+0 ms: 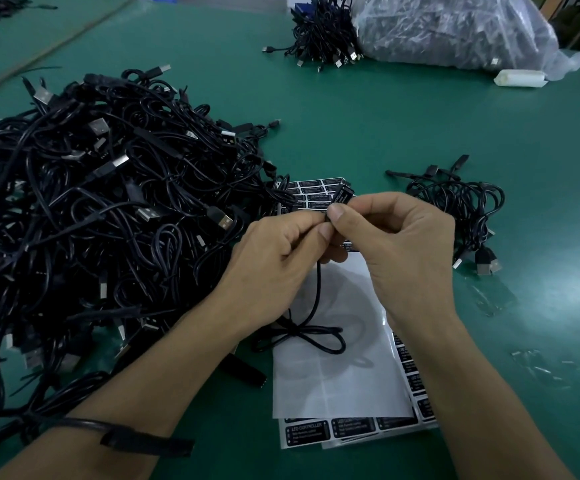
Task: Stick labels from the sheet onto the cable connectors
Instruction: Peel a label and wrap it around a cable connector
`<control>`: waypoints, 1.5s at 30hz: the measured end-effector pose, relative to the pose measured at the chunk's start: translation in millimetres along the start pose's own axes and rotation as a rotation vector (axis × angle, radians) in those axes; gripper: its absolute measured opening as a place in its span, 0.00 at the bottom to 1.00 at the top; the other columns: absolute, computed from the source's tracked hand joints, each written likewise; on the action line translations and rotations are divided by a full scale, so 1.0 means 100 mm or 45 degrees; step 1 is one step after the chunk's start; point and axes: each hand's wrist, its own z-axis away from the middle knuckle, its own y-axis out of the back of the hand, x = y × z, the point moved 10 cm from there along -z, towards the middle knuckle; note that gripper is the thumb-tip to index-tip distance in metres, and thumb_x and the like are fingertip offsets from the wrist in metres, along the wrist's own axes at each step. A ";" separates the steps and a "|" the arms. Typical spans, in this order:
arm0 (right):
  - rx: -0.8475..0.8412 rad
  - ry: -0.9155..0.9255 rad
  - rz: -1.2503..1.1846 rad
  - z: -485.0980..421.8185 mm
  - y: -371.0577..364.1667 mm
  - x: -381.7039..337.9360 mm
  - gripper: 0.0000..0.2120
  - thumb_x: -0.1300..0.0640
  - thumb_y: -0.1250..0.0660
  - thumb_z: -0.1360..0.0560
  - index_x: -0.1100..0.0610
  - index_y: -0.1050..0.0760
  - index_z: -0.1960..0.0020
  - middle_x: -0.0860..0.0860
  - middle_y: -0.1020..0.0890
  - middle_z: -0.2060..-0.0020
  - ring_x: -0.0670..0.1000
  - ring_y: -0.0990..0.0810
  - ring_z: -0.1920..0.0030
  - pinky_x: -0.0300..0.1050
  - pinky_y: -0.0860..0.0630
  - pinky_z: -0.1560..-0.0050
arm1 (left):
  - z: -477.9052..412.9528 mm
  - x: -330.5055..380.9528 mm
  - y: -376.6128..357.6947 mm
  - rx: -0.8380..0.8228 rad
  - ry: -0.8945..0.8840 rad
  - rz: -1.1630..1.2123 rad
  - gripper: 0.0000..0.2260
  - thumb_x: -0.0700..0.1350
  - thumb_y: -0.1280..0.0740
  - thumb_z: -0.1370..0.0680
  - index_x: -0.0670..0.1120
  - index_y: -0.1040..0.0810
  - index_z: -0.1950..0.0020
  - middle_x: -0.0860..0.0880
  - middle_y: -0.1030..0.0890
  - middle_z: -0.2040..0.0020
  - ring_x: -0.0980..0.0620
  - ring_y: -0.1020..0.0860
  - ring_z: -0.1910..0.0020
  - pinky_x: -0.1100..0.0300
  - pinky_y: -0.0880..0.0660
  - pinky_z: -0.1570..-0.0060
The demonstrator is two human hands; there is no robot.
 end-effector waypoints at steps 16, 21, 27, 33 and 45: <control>-0.062 -0.052 -0.028 -0.05 -0.03 0.08 0.13 0.66 0.25 0.27 0.51 0.20 0.48 0.49 0.14 0.63 0.46 0.16 0.66 0.37 0.21 0.65 | -0.01 -0.04 -0.02 -0.007 0.044 0.011 0.14 0.52 0.40 0.19 0.48 0.16 0.49 0.51 0.14 0.56 0.50 0.16 0.53 0.42 0.20 0.48; -0.130 0.006 -0.052 -0.05 -0.08 0.06 0.11 0.67 0.28 0.26 0.52 0.17 0.49 0.51 0.14 0.61 0.48 0.16 0.60 0.40 0.19 0.56 | -0.01 0.00 0.09 0.137 0.030 0.087 0.12 0.51 0.38 0.19 0.47 0.17 0.53 0.51 0.15 0.60 0.52 0.16 0.58 0.48 0.19 0.53; -0.082 0.014 -0.010 -0.07 -0.03 0.08 0.05 0.61 0.28 0.25 0.53 0.16 0.53 0.50 0.14 0.61 0.46 0.17 0.61 0.38 0.22 0.57 | -0.03 0.03 0.10 0.136 0.031 0.088 0.07 0.47 0.35 0.20 0.49 0.19 0.55 0.52 0.15 0.63 0.51 0.17 0.61 0.47 0.19 0.54; -0.080 0.027 0.034 -0.07 -0.04 0.07 0.05 0.63 0.28 0.24 0.55 0.17 0.53 0.48 0.14 0.63 0.42 0.19 0.65 0.35 0.23 0.60 | -0.03 0.00 0.10 0.133 0.078 0.084 0.05 0.50 0.33 0.23 0.51 0.19 0.57 0.54 0.16 0.64 0.52 0.16 0.61 0.44 0.18 0.51; -0.126 0.090 0.006 -0.05 -0.08 -0.02 0.11 0.69 0.28 0.26 0.54 0.17 0.51 0.49 0.13 0.61 0.47 0.14 0.60 0.37 0.19 0.57 | -0.04 0.03 0.11 0.128 0.026 0.122 0.11 0.55 0.34 0.25 0.49 0.18 0.55 0.53 0.16 0.63 0.52 0.18 0.62 0.44 0.19 0.54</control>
